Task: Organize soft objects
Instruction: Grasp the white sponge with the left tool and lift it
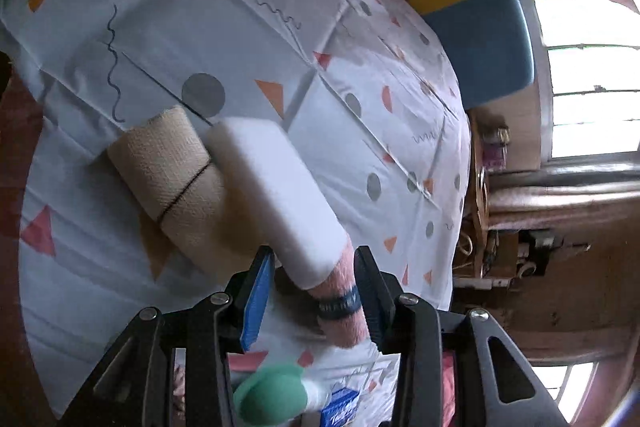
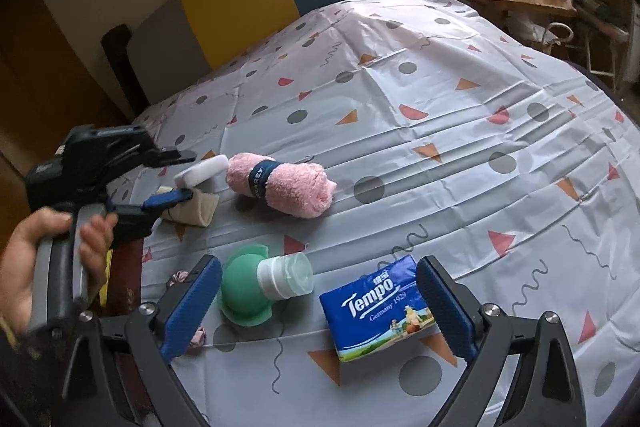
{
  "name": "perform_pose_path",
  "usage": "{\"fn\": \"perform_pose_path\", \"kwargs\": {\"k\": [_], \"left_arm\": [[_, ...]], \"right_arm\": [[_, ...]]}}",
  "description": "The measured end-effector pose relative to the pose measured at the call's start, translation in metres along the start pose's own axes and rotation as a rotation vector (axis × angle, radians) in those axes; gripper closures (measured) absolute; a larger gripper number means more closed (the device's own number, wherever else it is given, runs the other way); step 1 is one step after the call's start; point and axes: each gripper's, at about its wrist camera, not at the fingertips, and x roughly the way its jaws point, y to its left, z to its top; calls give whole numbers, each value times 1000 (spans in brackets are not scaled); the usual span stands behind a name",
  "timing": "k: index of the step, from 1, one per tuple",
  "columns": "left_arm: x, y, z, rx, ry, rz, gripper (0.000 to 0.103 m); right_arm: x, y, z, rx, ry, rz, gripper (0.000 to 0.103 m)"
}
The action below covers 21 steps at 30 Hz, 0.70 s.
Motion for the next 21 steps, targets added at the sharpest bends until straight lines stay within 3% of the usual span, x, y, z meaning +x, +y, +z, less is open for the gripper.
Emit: {"fn": "perform_pose_path", "kwargs": {"k": [1, 2, 11, 17, 21], "left_arm": [[1, 1, 1, 0, -10, -11, 79], [0, -1, 2, 29, -24, -10, 80], [-35, -25, -22, 297, -19, -58, 83], [-63, -11, -77, 404, 118, -74, 83], [-72, 8, -126, 472, 210, -37, 82]], "right_arm": [[0, 1, 0, -11, -1, -4, 5], [1, 2, -1, -23, -2, -9, 5], [1, -8, 2, -10, -21, -62, 5], [-2, -32, 6, 96, -30, -88, 5], [-7, -45, 7, 160, -47, -92, 5]]}}
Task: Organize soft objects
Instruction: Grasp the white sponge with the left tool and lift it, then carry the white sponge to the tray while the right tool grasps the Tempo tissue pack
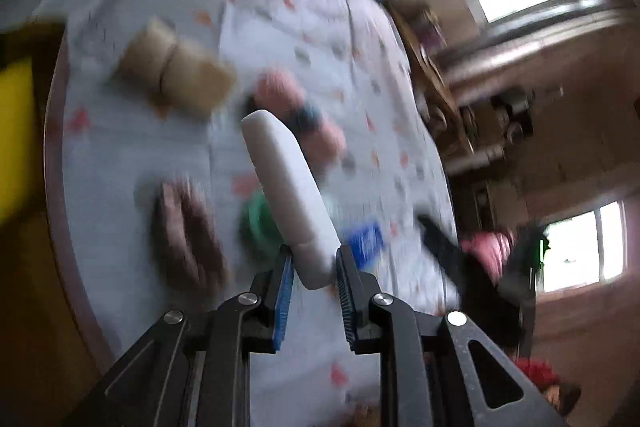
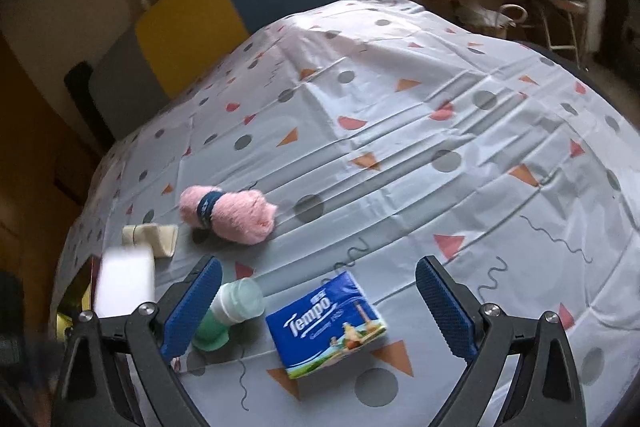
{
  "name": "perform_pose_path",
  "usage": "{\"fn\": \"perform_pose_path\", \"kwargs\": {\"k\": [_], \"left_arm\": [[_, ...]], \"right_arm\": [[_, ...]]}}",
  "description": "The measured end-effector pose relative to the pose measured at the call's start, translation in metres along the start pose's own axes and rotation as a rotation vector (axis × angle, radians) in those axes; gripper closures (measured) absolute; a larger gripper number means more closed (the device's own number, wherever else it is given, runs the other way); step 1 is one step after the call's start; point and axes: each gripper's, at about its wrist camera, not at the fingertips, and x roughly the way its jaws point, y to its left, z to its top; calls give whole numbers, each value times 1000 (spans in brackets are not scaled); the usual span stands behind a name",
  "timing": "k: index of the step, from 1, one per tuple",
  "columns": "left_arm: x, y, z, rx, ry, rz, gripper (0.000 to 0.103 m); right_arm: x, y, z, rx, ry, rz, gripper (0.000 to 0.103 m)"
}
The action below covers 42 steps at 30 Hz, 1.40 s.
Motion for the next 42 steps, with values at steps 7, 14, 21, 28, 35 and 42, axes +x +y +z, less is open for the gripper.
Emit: {"fn": "perform_pose_path", "kwargs": {"k": [7, 14, 21, 28, 35, 42], "left_arm": [[11, 1, -71, 96, 121, 97, 81], [20, 8, -94, 126, 152, 279, 40], [19, 1, -93, 81, 104, 319, 29], [53, -16, -77, 155, 66, 479, 29], [57, -18, -87, 271, 10, 547, 37], [45, -9, -104, 361, -23, 517, 44]], "right_arm": [[1, 1, -2, -10, 12, -13, 5], [1, -2, -4, 3, 22, -12, 5], [-2, -6, -3, 32, 23, 9, 5], [9, -15, -5, 74, 100, 43, 0], [32, -4, -15, -10, 221, 6, 0], [43, 40, -37, -329, 232, -127, 0]]}}
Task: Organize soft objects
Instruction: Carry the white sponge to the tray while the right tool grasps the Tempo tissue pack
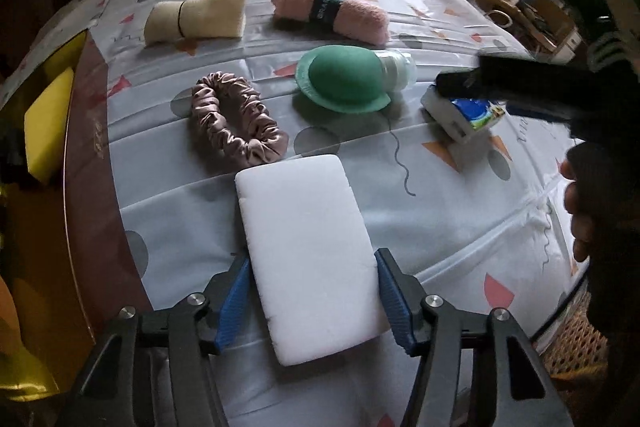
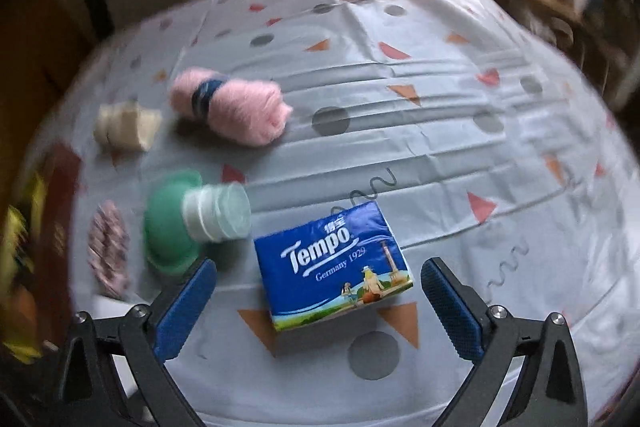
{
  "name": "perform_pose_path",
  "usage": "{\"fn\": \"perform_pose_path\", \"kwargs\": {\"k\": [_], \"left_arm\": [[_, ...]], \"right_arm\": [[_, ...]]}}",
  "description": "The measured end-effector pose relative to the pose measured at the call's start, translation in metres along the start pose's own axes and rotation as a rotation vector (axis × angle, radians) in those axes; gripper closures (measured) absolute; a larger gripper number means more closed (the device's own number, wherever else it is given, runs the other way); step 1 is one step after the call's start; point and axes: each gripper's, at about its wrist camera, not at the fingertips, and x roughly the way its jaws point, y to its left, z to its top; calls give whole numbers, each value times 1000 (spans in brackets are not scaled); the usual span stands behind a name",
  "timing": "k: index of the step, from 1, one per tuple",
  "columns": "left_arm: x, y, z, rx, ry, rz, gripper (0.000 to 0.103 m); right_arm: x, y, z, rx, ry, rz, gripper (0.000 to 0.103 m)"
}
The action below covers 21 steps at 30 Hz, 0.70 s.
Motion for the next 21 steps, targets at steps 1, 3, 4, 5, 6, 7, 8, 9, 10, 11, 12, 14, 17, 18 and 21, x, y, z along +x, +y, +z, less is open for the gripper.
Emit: {"fn": "perform_pose_path", "kwargs": {"k": [1, 3, 4, 5, 6, 7, 8, 9, 10, 11, 12, 14, 17, 18, 21], "left_arm": [[-2, 1, -3, 9, -8, 0, 44], [-4, 0, -8, 31, -26, 5, 44], [-7, 4, -9, 38, -33, 6, 44], [-8, 4, -11, 44, -42, 9, 44], [-5, -2, -9, 47, -49, 12, 44], [-5, -4, -9, 49, -54, 14, 44], [-5, -6, -10, 51, -61, 17, 44], [-6, -6, -12, 55, -75, 21, 44], [-2, -9, -9, 58, -81, 24, 44], [-3, -10, -11, 67, -94, 27, 45], [-5, -11, -12, 70, -101, 27, 45], [-6, -10, -12, 71, -113, 23, 46], [-11, -10, -16, 80, -126, 20, 47], [-13, -11, -18, 87, -128, 14, 47], [-20, -13, -21, 100, -141, 3, 47]], "right_arm": [[2, 5, -1, -37, -7, -34, 5], [6, 8, -3, -71, 4, -69, 27], [8, 7, -4, -73, 14, -80, 26], [8, 7, -3, -74, 9, -87, 27], [8, 7, -3, -73, 7, -89, 27], [8, 7, -3, -76, 10, -90, 27], [9, 7, -3, -77, 11, -90, 27], [9, 6, -3, -72, 12, -88, 27], [9, 5, -3, -70, 13, -85, 27], [10, 5, -3, -67, 13, -81, 27], [10, 3, -3, -61, 13, -76, 26], [11, 3, -2, -72, 13, -79, 26], [13, 7, -3, -95, 8, -94, 26], [14, 6, -3, -96, 7, -95, 26], [14, 5, -4, -88, 5, -91, 26]]}}
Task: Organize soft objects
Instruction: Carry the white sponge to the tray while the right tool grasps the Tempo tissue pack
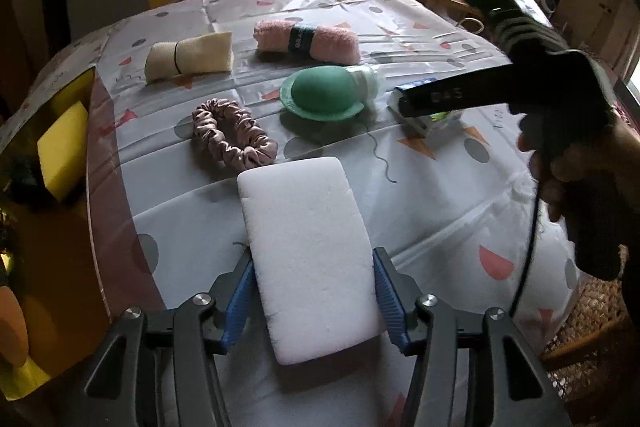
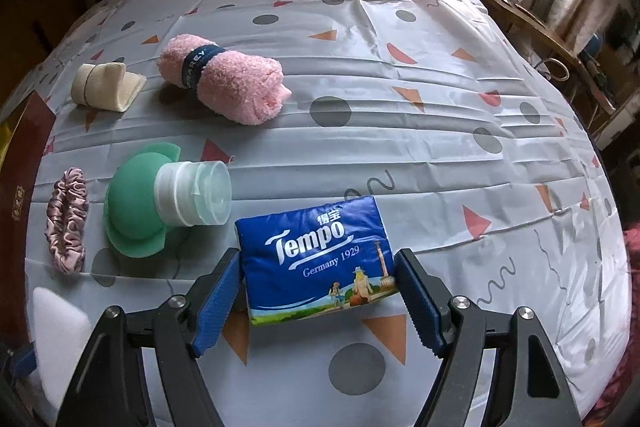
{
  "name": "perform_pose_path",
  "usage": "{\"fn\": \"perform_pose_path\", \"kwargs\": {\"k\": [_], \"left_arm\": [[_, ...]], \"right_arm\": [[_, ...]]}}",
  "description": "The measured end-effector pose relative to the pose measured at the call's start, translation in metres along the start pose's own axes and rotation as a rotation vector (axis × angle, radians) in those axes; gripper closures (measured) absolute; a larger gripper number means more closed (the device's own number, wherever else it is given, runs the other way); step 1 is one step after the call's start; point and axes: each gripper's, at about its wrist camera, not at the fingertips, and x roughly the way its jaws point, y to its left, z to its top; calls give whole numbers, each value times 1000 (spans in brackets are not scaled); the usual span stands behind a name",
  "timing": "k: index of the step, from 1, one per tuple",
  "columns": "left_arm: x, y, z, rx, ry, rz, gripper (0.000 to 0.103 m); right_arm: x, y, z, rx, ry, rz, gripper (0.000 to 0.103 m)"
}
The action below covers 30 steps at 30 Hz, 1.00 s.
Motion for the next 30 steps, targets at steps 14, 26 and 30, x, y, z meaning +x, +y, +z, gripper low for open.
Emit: {"fn": "perform_pose_path", "kwargs": {"k": [14, 26, 30], "left_arm": [[-72, 8, 16, -49, -134, -75, 47], [-130, 62, 31, -179, -241, -56, 47], [-145, 86, 30, -205, -286, 0, 47]], "right_arm": [[2, 6, -4, -40, -2, -39, 26], [0, 8, -6, -38, -12, -36, 26], [2, 7, -5, -36, -11, -35, 26]]}}
